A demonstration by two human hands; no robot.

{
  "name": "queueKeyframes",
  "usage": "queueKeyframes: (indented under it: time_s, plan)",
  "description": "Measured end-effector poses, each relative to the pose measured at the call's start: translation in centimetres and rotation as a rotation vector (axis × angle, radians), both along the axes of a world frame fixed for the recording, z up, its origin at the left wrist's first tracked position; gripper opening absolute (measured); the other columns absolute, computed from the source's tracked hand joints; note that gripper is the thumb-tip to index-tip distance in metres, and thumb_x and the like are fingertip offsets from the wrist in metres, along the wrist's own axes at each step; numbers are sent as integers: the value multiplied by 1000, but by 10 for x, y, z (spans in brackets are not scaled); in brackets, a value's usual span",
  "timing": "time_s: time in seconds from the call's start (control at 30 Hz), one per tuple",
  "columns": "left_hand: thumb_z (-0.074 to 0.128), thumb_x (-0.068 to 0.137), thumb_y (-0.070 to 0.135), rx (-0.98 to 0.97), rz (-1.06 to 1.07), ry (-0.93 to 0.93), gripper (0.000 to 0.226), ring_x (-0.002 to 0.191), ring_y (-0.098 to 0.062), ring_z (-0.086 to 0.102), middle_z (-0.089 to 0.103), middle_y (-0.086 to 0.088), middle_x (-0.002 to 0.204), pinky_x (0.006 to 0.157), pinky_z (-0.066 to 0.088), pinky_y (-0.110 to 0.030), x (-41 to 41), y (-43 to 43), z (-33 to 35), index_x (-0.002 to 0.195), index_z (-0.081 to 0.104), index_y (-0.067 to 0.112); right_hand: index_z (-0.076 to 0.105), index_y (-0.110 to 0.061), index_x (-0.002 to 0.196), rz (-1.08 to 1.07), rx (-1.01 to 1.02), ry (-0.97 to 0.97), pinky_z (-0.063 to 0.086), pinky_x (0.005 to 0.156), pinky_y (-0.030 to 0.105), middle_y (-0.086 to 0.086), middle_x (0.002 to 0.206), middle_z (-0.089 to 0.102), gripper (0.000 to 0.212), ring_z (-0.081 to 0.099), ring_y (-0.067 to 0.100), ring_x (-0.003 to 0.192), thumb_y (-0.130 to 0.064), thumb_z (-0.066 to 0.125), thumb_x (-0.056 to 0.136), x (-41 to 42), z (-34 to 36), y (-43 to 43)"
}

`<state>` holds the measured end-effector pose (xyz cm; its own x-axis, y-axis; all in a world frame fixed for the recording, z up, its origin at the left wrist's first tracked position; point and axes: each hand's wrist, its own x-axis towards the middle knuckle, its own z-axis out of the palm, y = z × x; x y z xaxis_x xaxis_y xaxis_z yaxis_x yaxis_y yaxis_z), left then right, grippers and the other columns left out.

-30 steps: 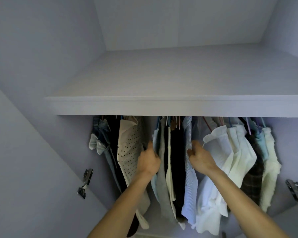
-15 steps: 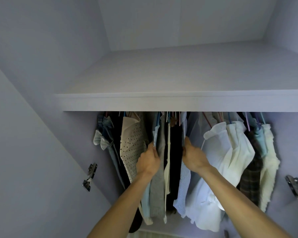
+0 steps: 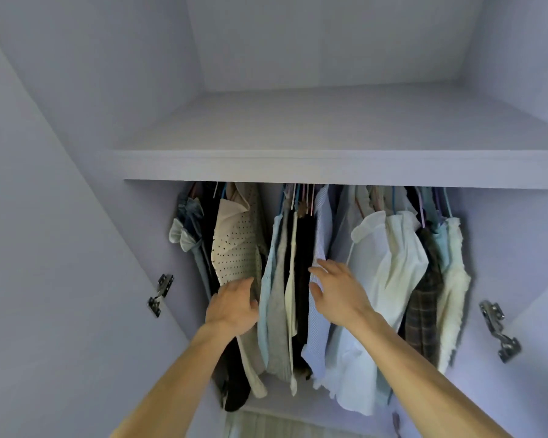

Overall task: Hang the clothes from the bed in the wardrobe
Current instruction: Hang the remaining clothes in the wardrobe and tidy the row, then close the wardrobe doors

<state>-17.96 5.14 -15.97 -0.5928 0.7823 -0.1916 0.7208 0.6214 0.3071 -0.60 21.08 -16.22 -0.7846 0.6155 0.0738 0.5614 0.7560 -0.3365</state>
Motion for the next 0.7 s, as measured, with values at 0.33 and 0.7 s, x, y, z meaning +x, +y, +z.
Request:
queueKeyframes:
  time_s: [0.33,0.7]
  plan:
    - [41,100,37,-66,-103,177,58,147,-22,24,29,1,160,119,24,-42,56,-87,-28,155,24,27,74,-25,111,-13,111,137,58,89,42,-3,120,71,34,60,28,124,-33,48,90,126,-22,-120]
    - [43,99,34,-102,-248,27,57,145,-21,27,35,4,155,118,23,-42,191,-171,-72,153,29,27,65,-26,129,-145,-91,-45,42,108,37,-6,140,59,39,42,20,142,-32,46,95,273,-62,-243]
